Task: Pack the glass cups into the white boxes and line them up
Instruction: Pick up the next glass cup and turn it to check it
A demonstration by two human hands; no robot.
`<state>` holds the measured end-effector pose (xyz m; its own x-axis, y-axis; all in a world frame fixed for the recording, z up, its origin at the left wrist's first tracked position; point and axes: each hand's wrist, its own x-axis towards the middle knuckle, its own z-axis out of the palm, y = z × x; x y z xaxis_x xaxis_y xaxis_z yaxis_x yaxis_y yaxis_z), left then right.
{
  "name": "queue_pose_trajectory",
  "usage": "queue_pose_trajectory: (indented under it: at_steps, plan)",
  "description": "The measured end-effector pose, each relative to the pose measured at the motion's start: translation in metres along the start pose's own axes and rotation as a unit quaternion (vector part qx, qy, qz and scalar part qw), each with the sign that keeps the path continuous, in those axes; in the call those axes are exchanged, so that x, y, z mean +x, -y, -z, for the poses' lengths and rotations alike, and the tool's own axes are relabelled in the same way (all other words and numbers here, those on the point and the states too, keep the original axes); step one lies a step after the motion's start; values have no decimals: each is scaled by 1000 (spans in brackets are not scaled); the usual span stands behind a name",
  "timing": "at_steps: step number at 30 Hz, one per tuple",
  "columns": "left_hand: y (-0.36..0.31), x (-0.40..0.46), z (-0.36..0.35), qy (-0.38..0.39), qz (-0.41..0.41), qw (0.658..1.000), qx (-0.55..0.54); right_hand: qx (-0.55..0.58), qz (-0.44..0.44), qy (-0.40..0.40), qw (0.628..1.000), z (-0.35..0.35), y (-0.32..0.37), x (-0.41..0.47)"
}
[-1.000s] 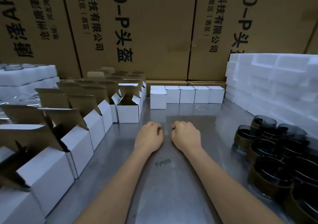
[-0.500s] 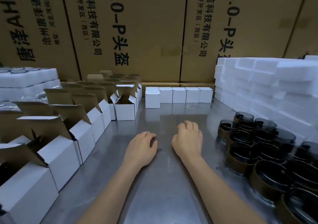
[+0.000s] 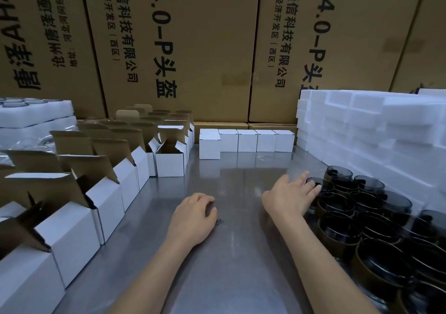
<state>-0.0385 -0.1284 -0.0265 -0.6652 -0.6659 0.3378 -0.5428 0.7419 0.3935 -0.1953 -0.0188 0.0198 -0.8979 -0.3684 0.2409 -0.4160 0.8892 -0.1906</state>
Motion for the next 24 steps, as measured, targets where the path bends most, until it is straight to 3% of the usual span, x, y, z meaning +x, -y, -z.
queue_pose_trajectory:
  at_steps: [6,12,20,24]
  plan:
    - [-1,-1,1,5,2,1000,-1,-25,26,-5,999,5,1,-2]
    - [-3,-2,4,10,7,1000,-3,10,127,-40,991,9,25,-21]
    - [-12,-6,13,17,19,993,-116,91,288,-63,951,5,59,-57]
    - [-18,-4,18,33,5,991,-127,196,334,-47,921,10,67,-66]
